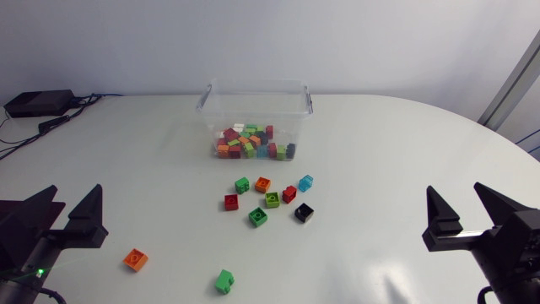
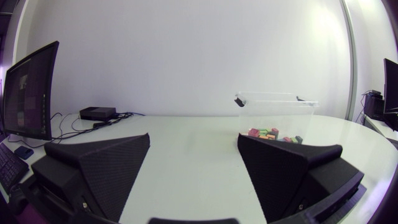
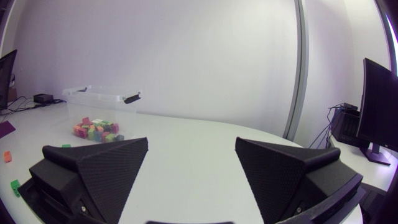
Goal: Place the duplo bricks in the container
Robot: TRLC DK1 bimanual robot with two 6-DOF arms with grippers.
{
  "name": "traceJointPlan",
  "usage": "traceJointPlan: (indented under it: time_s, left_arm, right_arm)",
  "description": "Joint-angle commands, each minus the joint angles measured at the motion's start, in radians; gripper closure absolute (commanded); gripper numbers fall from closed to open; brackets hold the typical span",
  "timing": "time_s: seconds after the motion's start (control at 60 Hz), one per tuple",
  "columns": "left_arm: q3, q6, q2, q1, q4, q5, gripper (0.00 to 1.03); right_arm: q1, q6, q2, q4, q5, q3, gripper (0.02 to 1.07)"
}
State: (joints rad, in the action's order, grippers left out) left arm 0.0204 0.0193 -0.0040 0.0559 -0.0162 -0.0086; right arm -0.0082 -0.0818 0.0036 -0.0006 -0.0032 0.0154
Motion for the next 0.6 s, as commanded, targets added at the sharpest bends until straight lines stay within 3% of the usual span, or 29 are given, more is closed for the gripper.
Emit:
traceJointPlan:
  time_s: [0.0, 0.367, 0.583]
  left_arm:
    - [-0.019, -0.005, -0.01, -0.005, 0.009, -0.005, 0.05]
    - [-0.005, -0.025, -0.01, -0.005, 0.005, -0.005, 0.05]
    - [0.095, -0.024, 0.068, -0.03, -0.037, -0.005, 0.05]
  right_arm:
    - [0.005, 0.011, -0.008, -0.007, -0.003, -0.015, 0.06]
    - [0.024, 0.01, -0.011, 0.002, -0.003, -0.015, 0.06]
    - [0.027, 0.01, 0.001, 0.011, -0.004, 0.035, 0.06]
